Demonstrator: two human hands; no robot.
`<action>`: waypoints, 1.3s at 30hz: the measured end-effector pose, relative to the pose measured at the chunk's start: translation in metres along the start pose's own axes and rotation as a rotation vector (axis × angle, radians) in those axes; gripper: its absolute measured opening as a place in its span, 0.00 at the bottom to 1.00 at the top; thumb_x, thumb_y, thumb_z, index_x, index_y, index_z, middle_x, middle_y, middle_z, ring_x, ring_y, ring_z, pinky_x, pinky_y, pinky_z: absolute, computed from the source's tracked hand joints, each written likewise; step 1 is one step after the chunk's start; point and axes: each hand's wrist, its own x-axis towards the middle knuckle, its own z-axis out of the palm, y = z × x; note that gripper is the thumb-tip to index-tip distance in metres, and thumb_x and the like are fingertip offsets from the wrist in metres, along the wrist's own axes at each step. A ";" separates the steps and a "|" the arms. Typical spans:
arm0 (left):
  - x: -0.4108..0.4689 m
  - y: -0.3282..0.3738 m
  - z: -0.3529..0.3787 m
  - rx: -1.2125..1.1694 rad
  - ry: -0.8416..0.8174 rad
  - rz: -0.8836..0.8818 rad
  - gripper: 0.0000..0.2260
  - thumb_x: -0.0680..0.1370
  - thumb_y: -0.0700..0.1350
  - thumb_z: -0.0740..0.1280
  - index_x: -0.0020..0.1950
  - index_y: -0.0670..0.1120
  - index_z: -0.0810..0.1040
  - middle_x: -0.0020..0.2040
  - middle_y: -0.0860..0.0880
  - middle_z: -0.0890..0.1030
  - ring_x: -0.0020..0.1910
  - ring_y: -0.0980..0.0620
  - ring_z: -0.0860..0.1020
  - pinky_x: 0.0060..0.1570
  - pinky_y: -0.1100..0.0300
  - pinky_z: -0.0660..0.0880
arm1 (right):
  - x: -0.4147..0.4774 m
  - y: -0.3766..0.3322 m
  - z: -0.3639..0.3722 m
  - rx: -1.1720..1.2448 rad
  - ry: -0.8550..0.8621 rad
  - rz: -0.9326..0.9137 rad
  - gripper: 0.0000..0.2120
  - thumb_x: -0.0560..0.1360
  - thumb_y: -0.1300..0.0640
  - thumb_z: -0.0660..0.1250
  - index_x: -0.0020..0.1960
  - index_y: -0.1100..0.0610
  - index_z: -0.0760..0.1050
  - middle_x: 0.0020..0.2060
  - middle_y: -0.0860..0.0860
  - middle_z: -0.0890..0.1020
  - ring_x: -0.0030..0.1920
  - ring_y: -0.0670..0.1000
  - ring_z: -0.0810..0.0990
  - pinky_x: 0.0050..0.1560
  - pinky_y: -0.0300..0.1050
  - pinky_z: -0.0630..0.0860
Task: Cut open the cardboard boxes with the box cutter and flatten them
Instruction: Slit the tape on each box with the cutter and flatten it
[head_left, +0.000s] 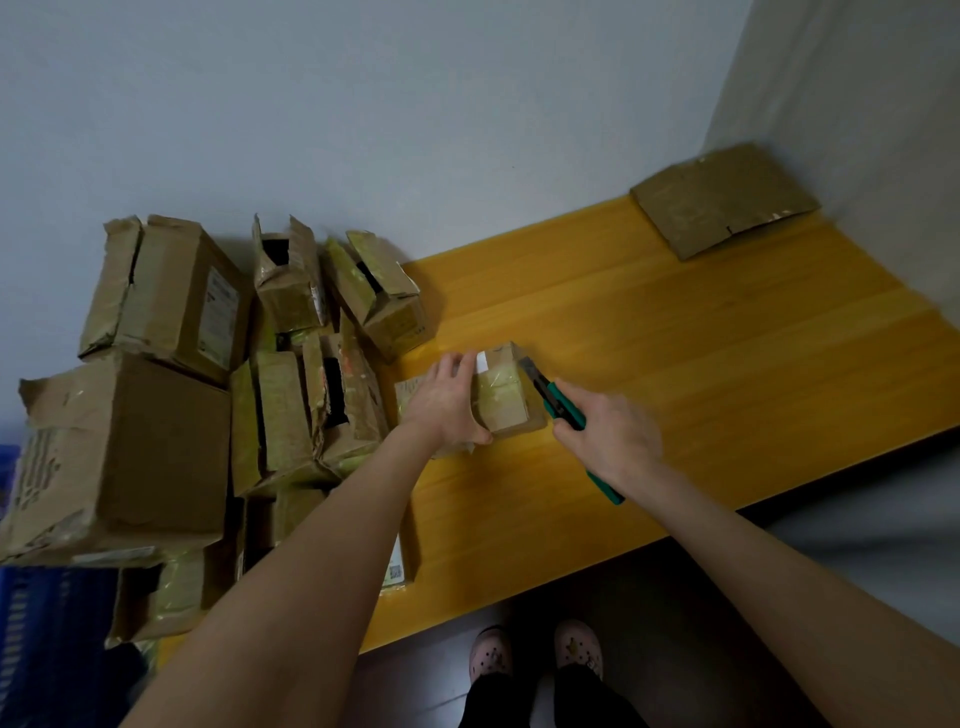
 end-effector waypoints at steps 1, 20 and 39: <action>0.000 0.000 0.000 0.005 -0.001 0.004 0.54 0.65 0.55 0.79 0.79 0.47 0.47 0.75 0.44 0.56 0.74 0.43 0.58 0.71 0.49 0.61 | 0.000 0.000 0.000 -0.004 0.004 -0.003 0.25 0.80 0.45 0.57 0.76 0.42 0.58 0.40 0.46 0.79 0.33 0.48 0.76 0.29 0.42 0.74; -0.009 0.010 0.033 0.233 -0.068 -0.053 0.52 0.64 0.55 0.78 0.79 0.49 0.49 0.76 0.46 0.57 0.75 0.41 0.56 0.71 0.42 0.63 | -0.008 -0.010 0.020 -0.264 -0.142 -0.010 0.19 0.81 0.50 0.57 0.71 0.48 0.65 0.33 0.48 0.73 0.38 0.51 0.78 0.34 0.44 0.76; -0.004 0.010 0.032 0.236 -0.115 -0.080 0.51 0.65 0.56 0.77 0.79 0.48 0.50 0.75 0.46 0.58 0.74 0.42 0.58 0.66 0.46 0.67 | -0.023 -0.005 0.033 -0.168 -0.201 0.018 0.21 0.80 0.49 0.59 0.72 0.49 0.65 0.36 0.48 0.73 0.40 0.51 0.77 0.33 0.44 0.74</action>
